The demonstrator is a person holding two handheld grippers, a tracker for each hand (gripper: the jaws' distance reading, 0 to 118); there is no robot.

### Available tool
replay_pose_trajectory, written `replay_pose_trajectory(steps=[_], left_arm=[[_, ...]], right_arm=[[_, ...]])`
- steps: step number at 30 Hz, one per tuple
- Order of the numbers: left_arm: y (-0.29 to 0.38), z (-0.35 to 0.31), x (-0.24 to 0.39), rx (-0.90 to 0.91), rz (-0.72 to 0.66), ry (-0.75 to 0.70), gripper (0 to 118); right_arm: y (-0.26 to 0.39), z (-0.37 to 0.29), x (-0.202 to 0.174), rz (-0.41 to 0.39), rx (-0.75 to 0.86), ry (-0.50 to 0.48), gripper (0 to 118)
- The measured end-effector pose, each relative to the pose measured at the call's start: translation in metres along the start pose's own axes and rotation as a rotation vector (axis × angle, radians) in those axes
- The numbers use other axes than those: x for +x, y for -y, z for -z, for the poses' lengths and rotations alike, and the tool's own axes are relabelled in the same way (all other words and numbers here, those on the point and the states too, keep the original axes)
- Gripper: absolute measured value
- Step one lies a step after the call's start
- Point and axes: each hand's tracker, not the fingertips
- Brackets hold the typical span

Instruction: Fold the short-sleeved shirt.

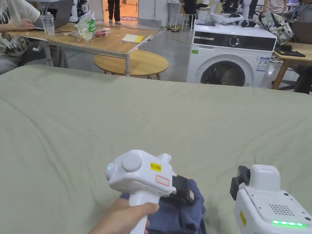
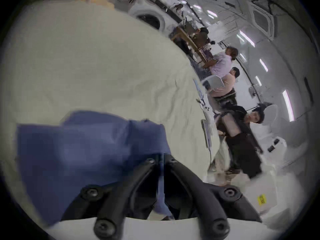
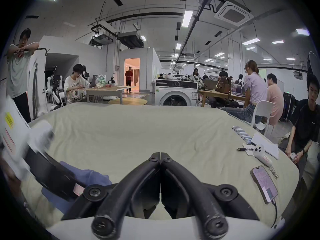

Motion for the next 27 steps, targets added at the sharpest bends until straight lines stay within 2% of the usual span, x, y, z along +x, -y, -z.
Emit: replay_pose_trajectory(steps=[5, 7, 9, 12, 14, 18, 21, 27], left_arm=[[0.008, 0.056, -0.017, -0.032, -0.015, -0.078, 0], [0.012, 0.056, -0.013, 0.001, -0.022, -0.078, 0], [0.012, 0.056, -0.006, -0.005, 0.047, -0.122, 0], [0.013, 0.039, 0.001, 0.0, 0.037, -0.109, 0], [0.014, 0.016, 0.009, 0.049, 0.093, -0.124, 0], [0.023, -0.048, 0.02, 0.279, 0.256, -0.218, 0], [0.04, -0.091, 0.021, 0.553, 0.364, -0.377, 0], [0.067, -0.14, 0.007, 0.95, 0.472, -0.596, 0]], right_arm=[[-0.002, -0.003, 0.004, -0.003, 0.002, 0.011, 0], [-0.003, -0.004, 0.006, -0.003, 0.004, 0.016, 0], [-0.003, -0.004, 0.006, -0.006, 0.005, 0.017, 0], [-0.004, -0.001, 0.004, -0.01, 0.004, 0.01, 0], [-0.005, 0.002, 0.0, -0.012, 0.015, 0.011, 0], [-0.009, 0.013, -0.007, -0.002, 0.033, -0.006, 0], [-0.016, 0.017, -0.017, 0.0, 0.07, -0.01, 0], [-0.032, 0.013, -0.033, 0.042, 0.163, -0.036, 0]])
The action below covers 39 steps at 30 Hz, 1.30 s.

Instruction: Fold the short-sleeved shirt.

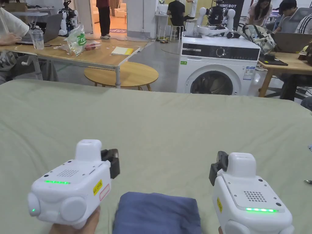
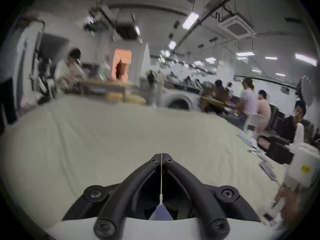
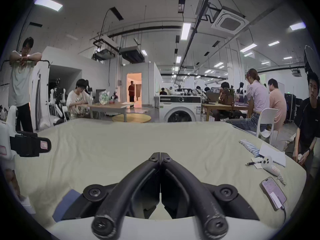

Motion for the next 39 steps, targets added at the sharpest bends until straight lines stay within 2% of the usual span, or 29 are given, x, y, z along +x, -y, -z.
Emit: replay_pose_trajectory(steps=[5, 7, 11, 19, 22, 24, 26, 30, 34, 37, 38, 39], left_arm=[[0.011, -0.021, -0.007, 0.216, 0.114, -0.137, 0], [0.014, -0.026, -0.007, 0.241, 0.143, -0.184, 0], [0.011, -0.029, -0.012, 0.228, 0.114, -0.159, 0], [0.013, -0.031, -0.028, 0.115, 0.05, -0.126, 0], [0.018, -0.037, -0.035, 0.082, 0.04, -0.116, 0], [0.021, -0.041, -0.039, 0.045, 0.036, -0.112, 0], [0.024, -0.046, -0.045, -0.036, 0.037, -0.096, 0], [0.03, -0.05, -0.061, -0.199, 0.003, -0.012, 0], [0.036, -0.023, -0.102, -0.47, -0.299, 0.291, 1], [0.051, 0.006, -0.127, -0.608, -0.484, 0.449, 72], [0.056, 0.019, -0.133, -0.651, -0.513, 0.48, 81], [0.059, 0.025, -0.132, -0.674, -0.529, 0.497, 81]], right_arm=[[-0.016, -0.005, -0.01, 0.009, 0.067, -0.01, 0], [-0.022, -0.007, -0.013, 0.007, 0.082, -0.013, 0], [-0.023, -0.014, -0.019, -0.014, 0.04, -0.024, 0], [0.044, -0.029, -0.036, -0.079, -0.43, -0.178, 0], [0.076, -0.016, -0.041, -0.119, -0.579, -0.15, 0], [0.091, -0.002, -0.039, -0.106, -0.668, -0.115, 0], [0.097, 0.006, -0.037, -0.081, -0.686, -0.135, 0], [0.088, 0.008, -0.037, -0.086, -0.682, -0.139, 0], [0.089, 0.005, -0.036, -0.088, -0.68, -0.153, 0], [0.088, 0.006, -0.035, -0.094, -0.682, -0.156, 0], [0.088, 0.005, -0.036, -0.092, -0.682, -0.157, 0], [0.088, 0.005, -0.035, -0.087, -0.683, -0.158, 0]])
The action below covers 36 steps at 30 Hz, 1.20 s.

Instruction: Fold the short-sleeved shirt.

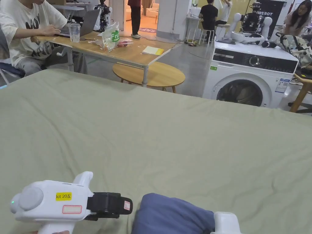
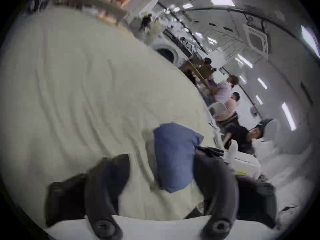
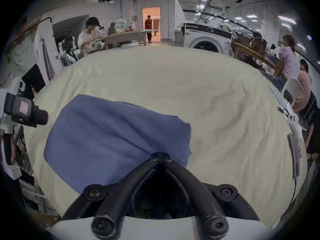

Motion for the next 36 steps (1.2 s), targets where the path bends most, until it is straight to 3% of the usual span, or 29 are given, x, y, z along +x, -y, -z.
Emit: replay_pose_trajectory(steps=[5, 9, 10, 13, 15, 16, 17, 18, 19, 21, 25, 32, 36], left_arm=[[-0.017, 0.035, -0.026, -0.135, -0.08, 0.101, 81], [-0.014, 0.08, -0.04, -0.261, -0.169, 0.31, 81], [-0.011, 0.093, -0.037, -0.281, -0.171, 0.307, 81], [-0.008, 0.115, -0.03, -0.218, -0.182, 0.406, 81], [-0.006, 0.125, -0.028, -0.214, -0.209, 0.387, 79], [-0.004, 0.126, -0.025, -0.208, -0.205, 0.383, 70], [-0.004, 0.126, -0.022, -0.198, -0.185, 0.362, 43], [-0.002, 0.126, -0.019, -0.189, -0.146, 0.3, 25], [0.0, 0.124, -0.022, -0.174, -0.144, 0.239, 23], [0.005, 0.122, -0.034, -0.166, -0.243, 0.322, 19], [0.015, 0.111, -0.024, -0.116, -0.193, 0.289, 17], [0.024, 0.091, -0.028, -0.073, -0.24, 0.266, 17], [0.014, 0.06, -0.023, -0.051, -0.228, 0.223, 17]], right_arm=[[0.001, -0.001, 0.001, 0.005, 0.002, -0.005, 0], [0.001, -0.001, -0.001, 0.004, 0.004, -0.001, 0], [0.001, -0.001, -0.001, 0.004, 0.005, 0.001, 0], [0.003, -0.001, -0.002, 0.008, 0.012, 0.006, 0], [0.003, -0.001, -0.001, 0.014, 0.014, 0.009, 0], [0.004, -0.001, -0.001, 0.014, 0.014, 0.009, 0], [0.004, -0.002, -0.001, 0.015, 0.014, 0.01, 0], [0.004, -0.002, -0.001, 0.018, 0.015, 0.01, 0], [0.004, -0.003, 0.001, 0.024, 0.017, 0.007, 0], [0.005, -0.004, 0.001, 0.028, 0.024, -0.003, 0], [0.007, -0.012, -0.003, 0.015, 0.063, -0.001, 0], [-0.019, -0.044, -0.006, -0.01, 0.445, -0.006, 0], [-0.042, -0.05, -0.014, -0.026, 0.616, 0.046, 0]])
